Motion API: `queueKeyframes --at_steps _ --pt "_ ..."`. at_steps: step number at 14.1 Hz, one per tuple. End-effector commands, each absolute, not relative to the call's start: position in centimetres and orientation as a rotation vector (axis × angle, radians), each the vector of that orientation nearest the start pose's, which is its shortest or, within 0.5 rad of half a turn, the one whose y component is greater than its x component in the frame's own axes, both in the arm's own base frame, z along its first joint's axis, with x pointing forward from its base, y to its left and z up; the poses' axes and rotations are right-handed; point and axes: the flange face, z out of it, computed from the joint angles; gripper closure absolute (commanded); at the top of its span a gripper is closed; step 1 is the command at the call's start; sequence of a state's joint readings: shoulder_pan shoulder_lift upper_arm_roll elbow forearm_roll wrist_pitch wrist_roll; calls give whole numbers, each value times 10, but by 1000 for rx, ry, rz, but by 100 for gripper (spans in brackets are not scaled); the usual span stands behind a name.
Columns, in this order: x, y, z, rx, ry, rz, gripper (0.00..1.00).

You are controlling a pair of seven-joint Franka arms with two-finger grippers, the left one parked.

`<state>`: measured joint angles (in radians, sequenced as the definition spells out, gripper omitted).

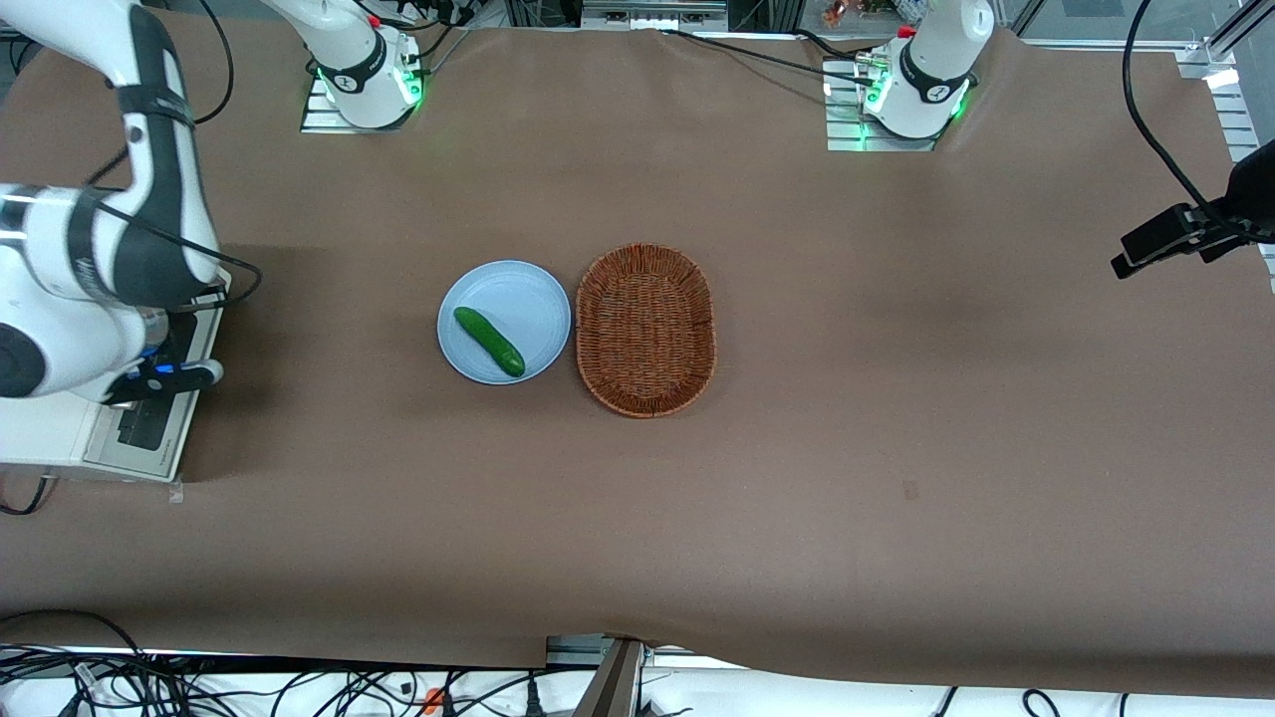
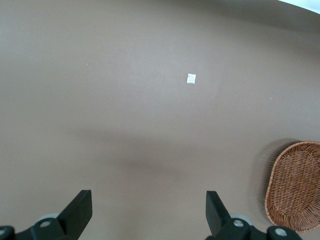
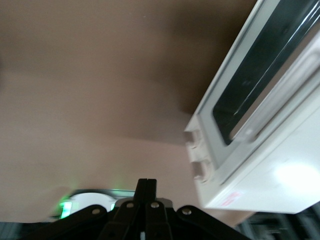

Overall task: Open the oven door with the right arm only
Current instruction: 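Move the right gripper down to the toaster oven door handle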

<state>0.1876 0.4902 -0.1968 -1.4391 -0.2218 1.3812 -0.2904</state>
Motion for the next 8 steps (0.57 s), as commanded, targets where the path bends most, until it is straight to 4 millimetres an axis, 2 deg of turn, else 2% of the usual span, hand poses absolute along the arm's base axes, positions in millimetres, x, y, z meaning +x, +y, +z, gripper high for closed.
queueKeyframes --at_steps 1,4,8 --pt "636 -26 372 -3193 -719 1014 100" --pt "639 -39 354 -3188 -1035 1062 100" --pt "642 -61 351 -3146 -1216 1088 100"
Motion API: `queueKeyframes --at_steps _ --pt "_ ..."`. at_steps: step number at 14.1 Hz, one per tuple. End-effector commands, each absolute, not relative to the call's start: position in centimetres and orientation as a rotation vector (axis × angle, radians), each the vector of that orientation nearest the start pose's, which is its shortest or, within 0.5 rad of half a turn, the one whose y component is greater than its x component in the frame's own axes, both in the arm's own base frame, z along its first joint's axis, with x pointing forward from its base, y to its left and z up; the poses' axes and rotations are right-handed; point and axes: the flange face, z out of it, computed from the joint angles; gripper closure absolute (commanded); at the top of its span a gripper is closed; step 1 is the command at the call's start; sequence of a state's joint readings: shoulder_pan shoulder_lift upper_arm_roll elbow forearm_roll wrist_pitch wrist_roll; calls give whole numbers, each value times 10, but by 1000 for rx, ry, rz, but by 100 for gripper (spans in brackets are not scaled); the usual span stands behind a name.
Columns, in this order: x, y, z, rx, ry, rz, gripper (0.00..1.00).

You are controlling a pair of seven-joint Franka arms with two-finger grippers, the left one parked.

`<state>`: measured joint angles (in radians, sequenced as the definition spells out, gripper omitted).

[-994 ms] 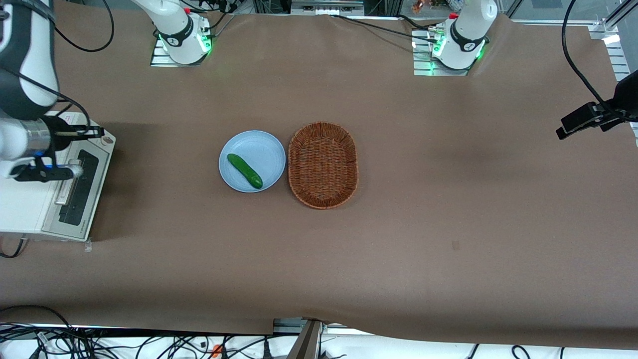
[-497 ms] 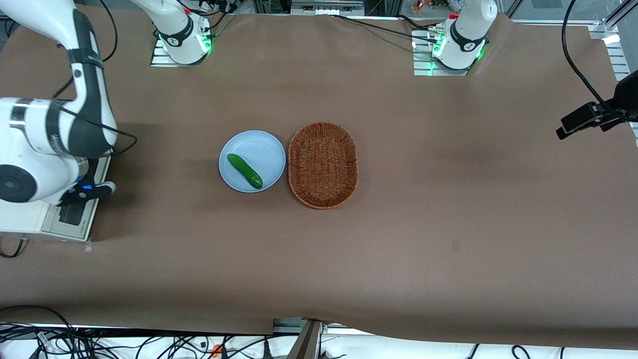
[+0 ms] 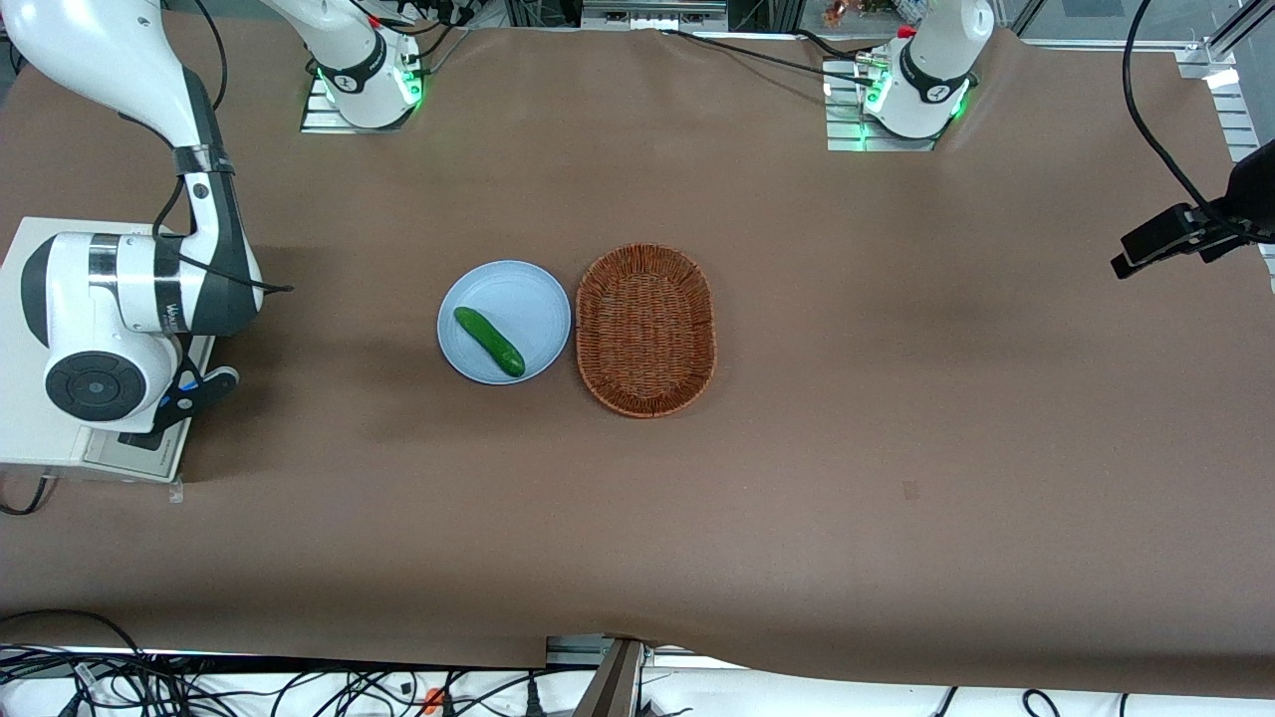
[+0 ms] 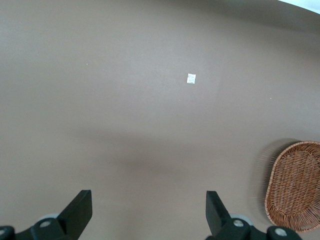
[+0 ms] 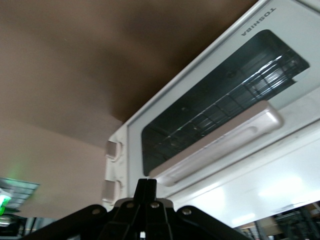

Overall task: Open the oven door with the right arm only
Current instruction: 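Move the right gripper down to the toaster oven door handle, then align the right gripper with the silver door handle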

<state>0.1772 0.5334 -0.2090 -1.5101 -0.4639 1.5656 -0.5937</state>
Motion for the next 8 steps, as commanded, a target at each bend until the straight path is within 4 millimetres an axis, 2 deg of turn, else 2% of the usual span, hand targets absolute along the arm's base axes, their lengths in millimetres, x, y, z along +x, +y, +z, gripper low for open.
queueKeyframes --at_steps 1,3,8 --pt "641 -64 346 -3122 -1265 1099 100" --pt "637 -76 343 -3107 -1312 1094 100" --pt "634 -88 338 -3095 -1345 1081 100"
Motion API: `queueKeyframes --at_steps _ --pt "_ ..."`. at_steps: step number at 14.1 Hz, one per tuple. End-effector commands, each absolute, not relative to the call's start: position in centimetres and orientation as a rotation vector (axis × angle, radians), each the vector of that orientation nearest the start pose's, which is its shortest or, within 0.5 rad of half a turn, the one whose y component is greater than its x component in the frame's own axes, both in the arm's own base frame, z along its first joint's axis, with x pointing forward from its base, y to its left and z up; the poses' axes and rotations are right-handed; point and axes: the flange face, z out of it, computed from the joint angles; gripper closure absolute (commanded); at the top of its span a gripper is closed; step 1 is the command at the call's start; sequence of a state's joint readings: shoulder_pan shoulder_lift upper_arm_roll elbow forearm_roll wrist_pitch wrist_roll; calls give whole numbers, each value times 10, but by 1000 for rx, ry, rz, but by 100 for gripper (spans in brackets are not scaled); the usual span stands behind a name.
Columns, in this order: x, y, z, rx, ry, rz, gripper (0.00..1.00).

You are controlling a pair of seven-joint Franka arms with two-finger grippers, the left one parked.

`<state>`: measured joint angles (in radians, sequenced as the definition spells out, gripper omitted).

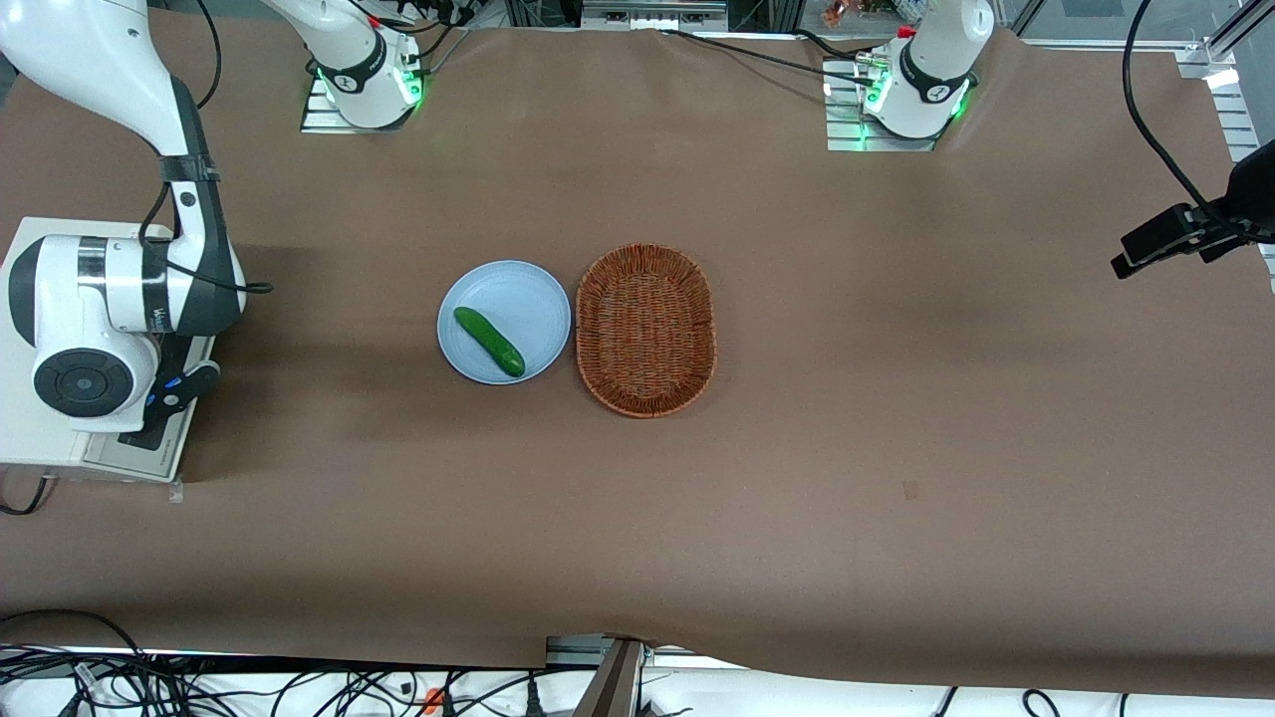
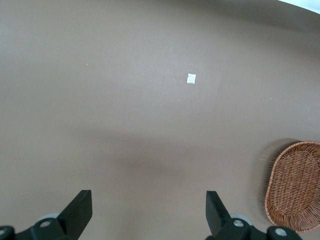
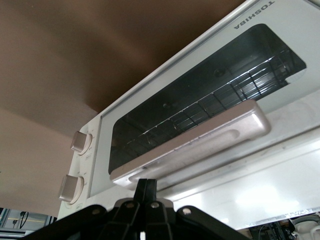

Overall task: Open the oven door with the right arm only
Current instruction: 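Align the right gripper with the silver door handle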

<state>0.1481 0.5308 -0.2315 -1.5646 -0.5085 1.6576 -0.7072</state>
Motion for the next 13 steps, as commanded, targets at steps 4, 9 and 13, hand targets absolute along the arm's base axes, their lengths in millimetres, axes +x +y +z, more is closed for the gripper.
queueKeyframes --at_steps 4,9,13 --pt "635 -87 333 -3103 -1322 1071 100" --pt "639 -79 328 -3106 -1293 1001 100" --pt "640 -70 325 -3145 -1231 967 100"
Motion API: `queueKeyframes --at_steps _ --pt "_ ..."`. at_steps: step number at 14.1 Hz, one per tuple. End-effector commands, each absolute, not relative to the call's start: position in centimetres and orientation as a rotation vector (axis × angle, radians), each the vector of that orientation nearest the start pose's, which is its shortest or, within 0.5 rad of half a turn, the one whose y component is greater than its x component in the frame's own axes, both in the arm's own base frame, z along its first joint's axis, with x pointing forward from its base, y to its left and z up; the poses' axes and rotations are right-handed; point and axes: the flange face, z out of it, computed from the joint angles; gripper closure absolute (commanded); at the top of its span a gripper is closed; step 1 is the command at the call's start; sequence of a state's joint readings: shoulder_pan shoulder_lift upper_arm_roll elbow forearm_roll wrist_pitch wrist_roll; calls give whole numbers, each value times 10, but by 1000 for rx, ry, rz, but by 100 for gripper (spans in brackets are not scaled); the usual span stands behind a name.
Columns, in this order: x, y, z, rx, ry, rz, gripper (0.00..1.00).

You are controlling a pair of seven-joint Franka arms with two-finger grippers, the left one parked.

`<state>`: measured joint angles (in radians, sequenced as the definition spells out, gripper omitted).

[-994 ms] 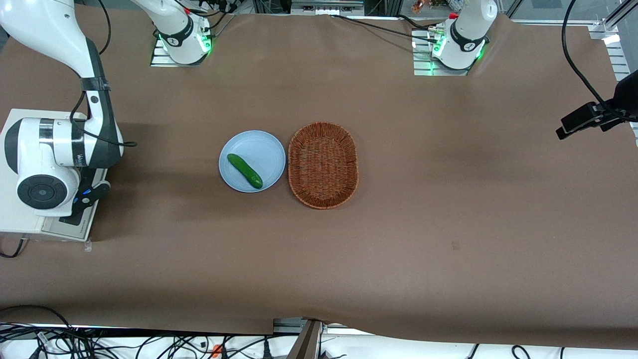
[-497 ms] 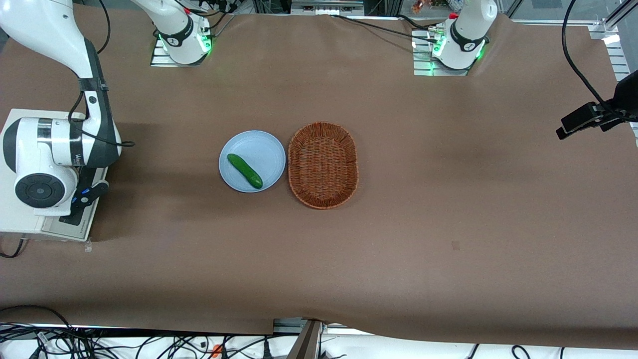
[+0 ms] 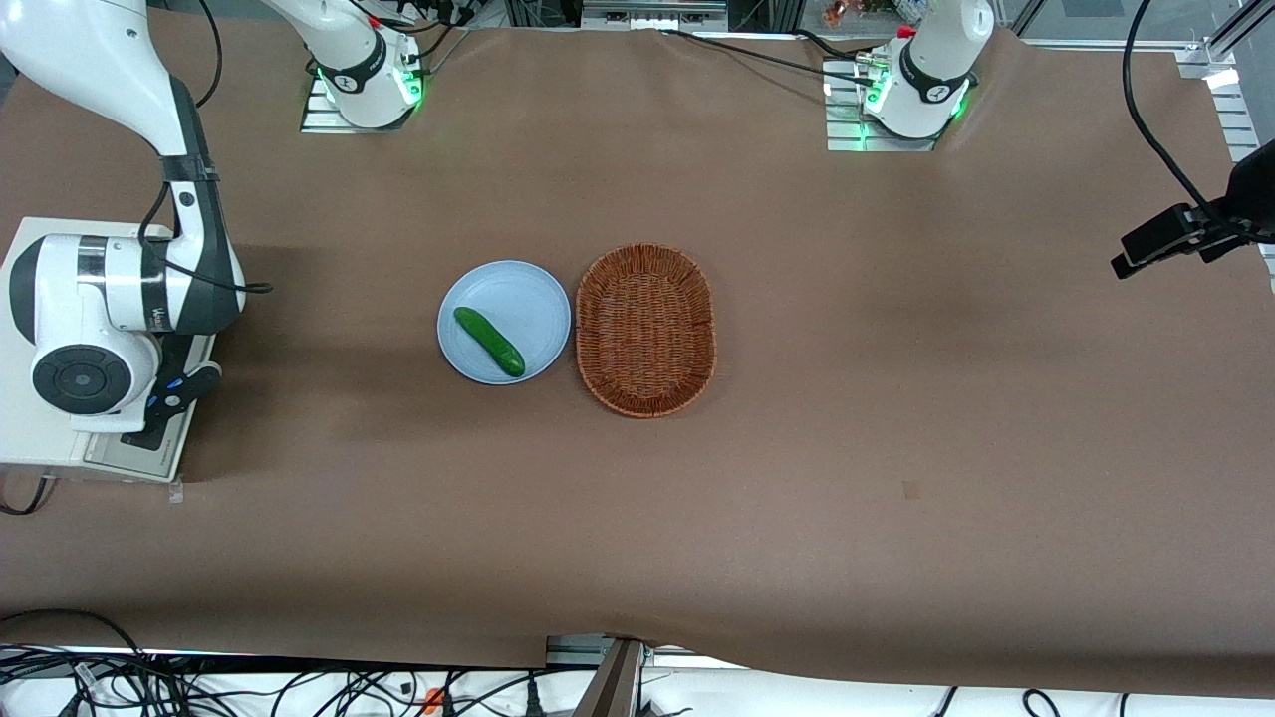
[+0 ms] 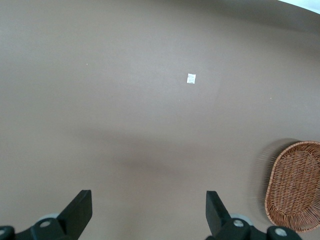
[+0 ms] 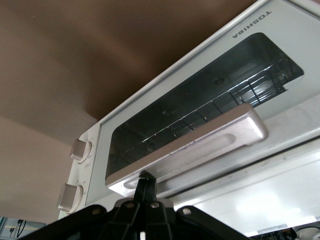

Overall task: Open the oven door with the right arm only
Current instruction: 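Align the right gripper with the silver door handle, then pull the handle with the right gripper, swinging the door down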

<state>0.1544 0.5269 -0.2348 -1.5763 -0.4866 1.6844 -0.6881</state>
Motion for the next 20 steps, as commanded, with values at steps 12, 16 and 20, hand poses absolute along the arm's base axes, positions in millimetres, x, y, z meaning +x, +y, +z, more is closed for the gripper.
queueKeyframes --at_steps 12,16,20 --pt "646 -38 283 -3140 -1078 844 100" --pt "646 -32 272 -3136 -960 789 100" --pt "644 -24 261 -3093 -816 740 100"
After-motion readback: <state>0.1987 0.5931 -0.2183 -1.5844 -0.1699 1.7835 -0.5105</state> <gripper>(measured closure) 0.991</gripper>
